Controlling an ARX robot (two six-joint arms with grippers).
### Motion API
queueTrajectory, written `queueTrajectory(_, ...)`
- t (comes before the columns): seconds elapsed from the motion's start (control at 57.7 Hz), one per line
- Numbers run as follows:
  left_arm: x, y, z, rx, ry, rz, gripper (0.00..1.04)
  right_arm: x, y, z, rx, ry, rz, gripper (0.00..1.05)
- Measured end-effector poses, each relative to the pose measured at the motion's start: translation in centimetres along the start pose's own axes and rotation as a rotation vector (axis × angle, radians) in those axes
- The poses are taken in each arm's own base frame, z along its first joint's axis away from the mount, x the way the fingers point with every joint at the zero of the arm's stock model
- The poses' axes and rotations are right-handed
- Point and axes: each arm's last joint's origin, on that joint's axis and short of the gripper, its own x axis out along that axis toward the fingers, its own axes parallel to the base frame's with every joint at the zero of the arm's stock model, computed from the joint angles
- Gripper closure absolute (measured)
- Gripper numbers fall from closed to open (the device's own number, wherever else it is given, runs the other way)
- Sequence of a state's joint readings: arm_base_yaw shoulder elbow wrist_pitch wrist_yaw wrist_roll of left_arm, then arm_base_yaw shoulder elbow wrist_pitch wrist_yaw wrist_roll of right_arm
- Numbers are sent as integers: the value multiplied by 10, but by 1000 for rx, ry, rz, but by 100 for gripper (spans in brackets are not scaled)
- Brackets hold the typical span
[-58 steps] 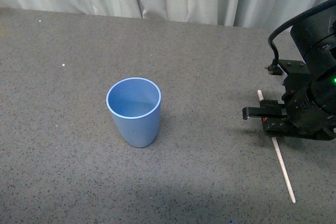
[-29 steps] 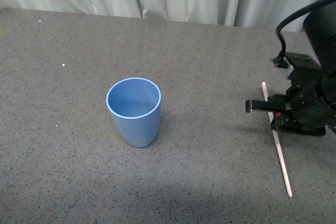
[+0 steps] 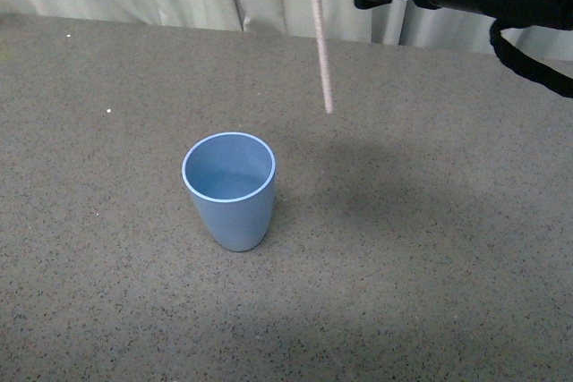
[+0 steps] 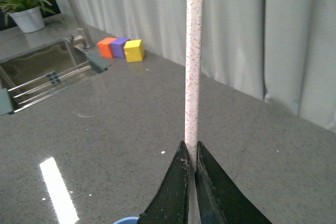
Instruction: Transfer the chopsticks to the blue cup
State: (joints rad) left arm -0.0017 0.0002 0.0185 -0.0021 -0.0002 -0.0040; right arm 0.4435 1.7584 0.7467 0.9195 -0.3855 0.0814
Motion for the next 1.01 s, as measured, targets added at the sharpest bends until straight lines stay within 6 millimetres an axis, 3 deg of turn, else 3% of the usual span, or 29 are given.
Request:
queueTrajectory(0.225,0,0,0,0,0,0,7,30,12,-11,-15,11,113,104)
queueTrajectory(0.451,0,0,0,0,0,0,7,47,17,-28,12,36,161,104)
queueTrajectory(0.624,0,0,0,0,0,0,7,61,23,-52,40,87,203,104)
queueTrajectory(1.006,0,0,0,0,0,0,7,61,24,-74,68,133,177,104)
